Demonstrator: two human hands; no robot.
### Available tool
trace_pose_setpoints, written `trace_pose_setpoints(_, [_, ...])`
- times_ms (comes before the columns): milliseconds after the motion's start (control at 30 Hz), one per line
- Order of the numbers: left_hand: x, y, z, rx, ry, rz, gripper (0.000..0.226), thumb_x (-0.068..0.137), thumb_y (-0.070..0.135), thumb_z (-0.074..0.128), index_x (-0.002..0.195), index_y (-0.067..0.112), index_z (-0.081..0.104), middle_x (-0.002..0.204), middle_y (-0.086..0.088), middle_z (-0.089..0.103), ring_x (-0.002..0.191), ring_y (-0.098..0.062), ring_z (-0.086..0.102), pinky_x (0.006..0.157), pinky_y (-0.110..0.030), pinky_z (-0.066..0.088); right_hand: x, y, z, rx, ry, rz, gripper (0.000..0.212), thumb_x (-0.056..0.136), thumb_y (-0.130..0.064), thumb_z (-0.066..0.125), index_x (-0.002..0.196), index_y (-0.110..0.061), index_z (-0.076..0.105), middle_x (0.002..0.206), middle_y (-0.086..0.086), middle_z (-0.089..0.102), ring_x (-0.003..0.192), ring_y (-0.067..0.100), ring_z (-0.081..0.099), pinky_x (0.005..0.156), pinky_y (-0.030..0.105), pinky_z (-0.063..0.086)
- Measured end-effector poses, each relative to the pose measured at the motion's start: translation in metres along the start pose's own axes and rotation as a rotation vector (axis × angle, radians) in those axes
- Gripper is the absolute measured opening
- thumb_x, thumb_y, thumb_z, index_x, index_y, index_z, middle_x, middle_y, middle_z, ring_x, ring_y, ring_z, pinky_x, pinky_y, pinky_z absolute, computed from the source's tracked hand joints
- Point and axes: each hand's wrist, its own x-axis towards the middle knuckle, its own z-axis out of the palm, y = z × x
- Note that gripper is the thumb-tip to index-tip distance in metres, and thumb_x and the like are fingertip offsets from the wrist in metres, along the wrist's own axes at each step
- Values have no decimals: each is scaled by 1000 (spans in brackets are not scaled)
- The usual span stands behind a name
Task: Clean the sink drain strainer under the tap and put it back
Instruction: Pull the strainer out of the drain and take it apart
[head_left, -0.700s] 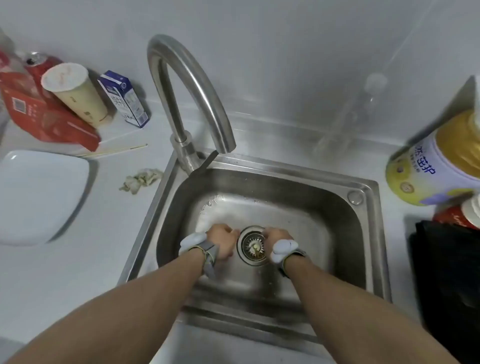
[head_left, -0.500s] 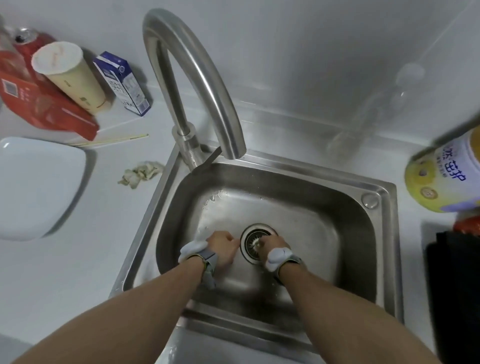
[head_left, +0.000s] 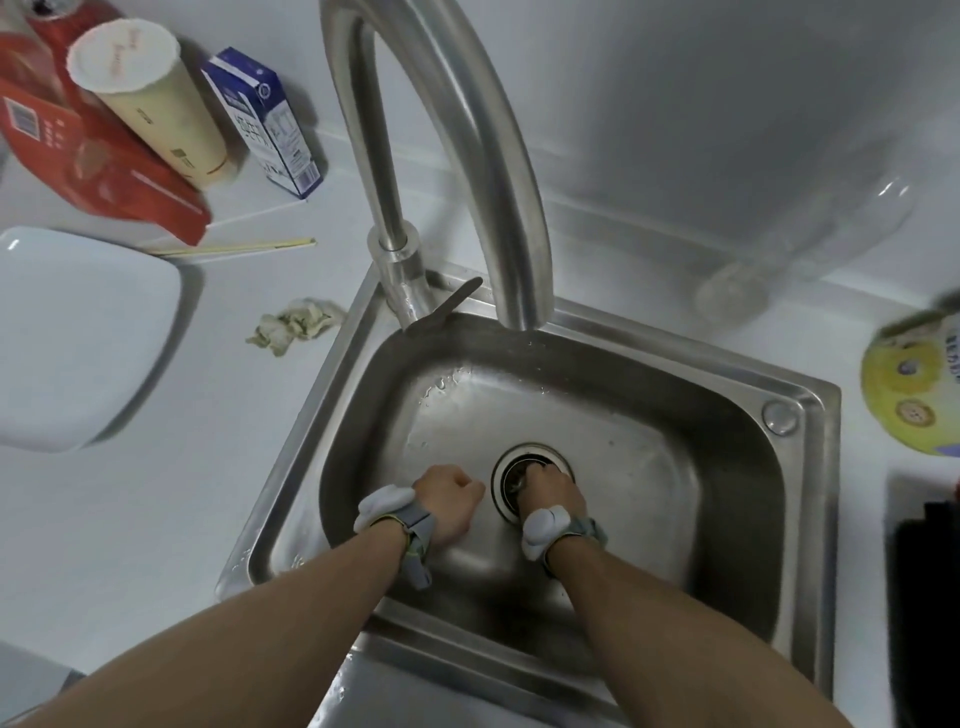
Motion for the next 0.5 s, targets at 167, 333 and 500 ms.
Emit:
trace_pose_setpoints(167, [-1, -2, 1, -49, 2, -18, 32, 87, 33, 51, 63, 14, 59, 62, -9, 67, 60, -28, 65, 71, -36, 58, -1, -2, -5, 48, 19, 40, 25, 93, -15, 43, 110, -4, 58, 122, 17, 60, 110, 32, 58, 80, 32, 48])
trace_pose_setpoints(333, [-3, -8, 0, -75, 9, -25, 32, 88, 37, 52, 64, 17, 59, 72, -12, 71, 70, -32, 69, 74, -39, 59, 3, -10, -5, 21, -19, 36, 27, 89, -13, 42, 106, -3, 59, 117, 20, 63, 106, 34, 61, 86, 37, 50])
trace_pose_setpoints(500, [0, -13, 3, -90, 13, -16, 29, 88, 36, 53, 73, 13, 63, 83, -19, 72, 78, -36, 69, 78, -43, 58, -2, -8, -10, 43, 7, 41, 26, 89, -12, 42, 104, -2, 61, 116, 20, 64, 105, 34, 62, 84, 35, 50])
